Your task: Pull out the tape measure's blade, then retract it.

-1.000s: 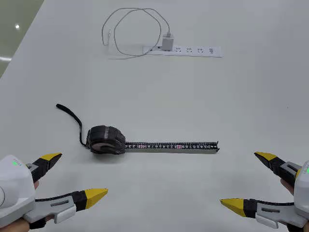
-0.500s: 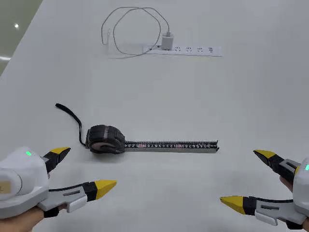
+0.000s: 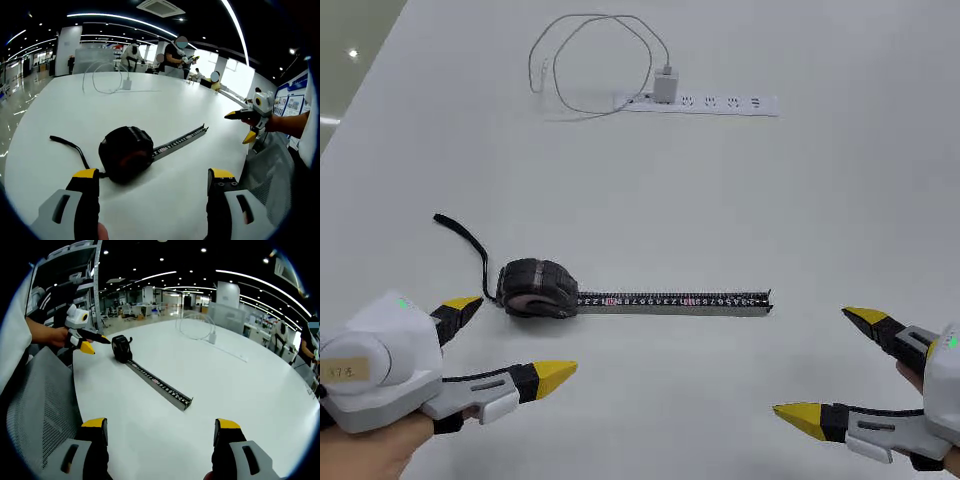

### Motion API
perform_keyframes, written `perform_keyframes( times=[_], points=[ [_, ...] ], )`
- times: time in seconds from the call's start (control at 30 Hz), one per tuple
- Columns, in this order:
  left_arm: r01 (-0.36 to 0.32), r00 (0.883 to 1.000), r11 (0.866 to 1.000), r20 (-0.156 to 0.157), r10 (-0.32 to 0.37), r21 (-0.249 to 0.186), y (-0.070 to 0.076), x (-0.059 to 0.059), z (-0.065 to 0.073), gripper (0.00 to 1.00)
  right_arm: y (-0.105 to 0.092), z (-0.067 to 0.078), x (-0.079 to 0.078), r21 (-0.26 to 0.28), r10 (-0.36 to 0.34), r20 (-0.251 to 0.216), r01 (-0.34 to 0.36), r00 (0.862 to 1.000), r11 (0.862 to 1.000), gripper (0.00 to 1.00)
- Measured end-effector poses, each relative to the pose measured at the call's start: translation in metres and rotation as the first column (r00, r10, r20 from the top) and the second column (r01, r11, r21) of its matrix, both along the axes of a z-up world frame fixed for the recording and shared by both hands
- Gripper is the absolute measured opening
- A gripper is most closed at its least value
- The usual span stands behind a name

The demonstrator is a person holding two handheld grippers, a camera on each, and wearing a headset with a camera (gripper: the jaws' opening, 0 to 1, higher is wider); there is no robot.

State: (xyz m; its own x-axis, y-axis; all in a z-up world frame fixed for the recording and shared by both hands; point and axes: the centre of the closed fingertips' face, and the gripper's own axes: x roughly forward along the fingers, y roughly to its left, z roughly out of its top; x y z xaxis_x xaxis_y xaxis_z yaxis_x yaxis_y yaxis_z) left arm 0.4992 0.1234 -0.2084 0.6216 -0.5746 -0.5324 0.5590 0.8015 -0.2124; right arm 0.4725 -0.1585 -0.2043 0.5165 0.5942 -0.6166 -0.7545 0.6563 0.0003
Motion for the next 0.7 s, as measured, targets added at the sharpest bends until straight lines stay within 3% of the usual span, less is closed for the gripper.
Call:
perform_keyframes(
  times=[0.7],
  points=[
    [-0.014, 1.0, 1.0, -0.001, 0.014, -0.018, -0.0077, 0.0095, 0.0007, 0.87, 0.0, -0.0017, 0.0002, 0.004, 0.0, -0.006, 0.0, 1.0, 1.0, 0.86]
  ],
)
